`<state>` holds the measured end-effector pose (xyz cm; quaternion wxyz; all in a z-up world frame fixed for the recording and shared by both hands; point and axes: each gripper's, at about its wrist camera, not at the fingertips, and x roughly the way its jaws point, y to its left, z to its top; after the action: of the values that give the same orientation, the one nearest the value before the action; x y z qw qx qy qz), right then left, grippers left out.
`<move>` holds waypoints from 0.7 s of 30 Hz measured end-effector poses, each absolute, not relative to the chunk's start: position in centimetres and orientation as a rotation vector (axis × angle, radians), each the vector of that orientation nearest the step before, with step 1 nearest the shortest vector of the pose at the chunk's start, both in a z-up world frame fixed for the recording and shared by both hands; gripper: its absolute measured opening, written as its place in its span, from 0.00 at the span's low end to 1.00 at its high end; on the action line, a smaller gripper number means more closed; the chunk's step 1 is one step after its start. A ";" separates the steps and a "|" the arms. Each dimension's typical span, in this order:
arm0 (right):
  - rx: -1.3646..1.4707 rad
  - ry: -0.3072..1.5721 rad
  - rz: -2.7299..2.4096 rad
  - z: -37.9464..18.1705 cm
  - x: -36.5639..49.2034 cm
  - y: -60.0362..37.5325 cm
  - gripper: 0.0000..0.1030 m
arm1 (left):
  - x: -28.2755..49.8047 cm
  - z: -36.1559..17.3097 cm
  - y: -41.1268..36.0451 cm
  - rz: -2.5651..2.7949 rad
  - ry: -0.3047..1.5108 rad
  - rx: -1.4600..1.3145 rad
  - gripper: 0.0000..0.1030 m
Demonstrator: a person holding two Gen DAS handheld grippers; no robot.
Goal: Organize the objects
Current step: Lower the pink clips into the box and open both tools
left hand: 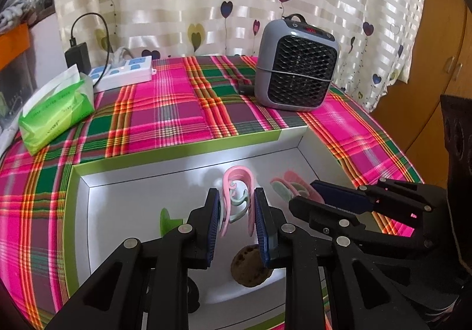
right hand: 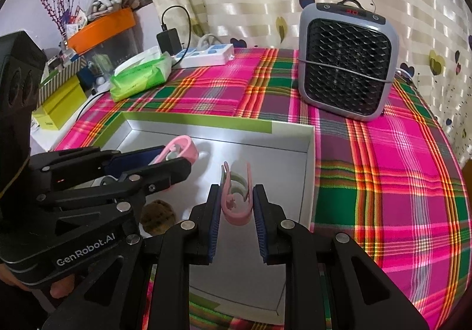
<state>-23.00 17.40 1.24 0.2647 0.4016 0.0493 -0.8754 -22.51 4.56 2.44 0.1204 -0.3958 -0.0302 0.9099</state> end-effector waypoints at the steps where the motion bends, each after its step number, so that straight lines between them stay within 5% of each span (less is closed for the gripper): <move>1: 1.086 0.133 -2.368 1.2 -23.0 17.5 0.22 | -22.5 2.4 4.6 2.650 -0.101 -1.155 0.20; 21: 1.084 0.175 -2.385 1.1 -22.6 17.6 0.22 | -22.7 2.2 5.1 2.653 -0.025 -1.150 0.20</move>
<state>-22.60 17.62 1.09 0.2553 0.3992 0.0645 -0.8782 -22.72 5.13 2.22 0.1248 -0.3945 -0.0085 0.9103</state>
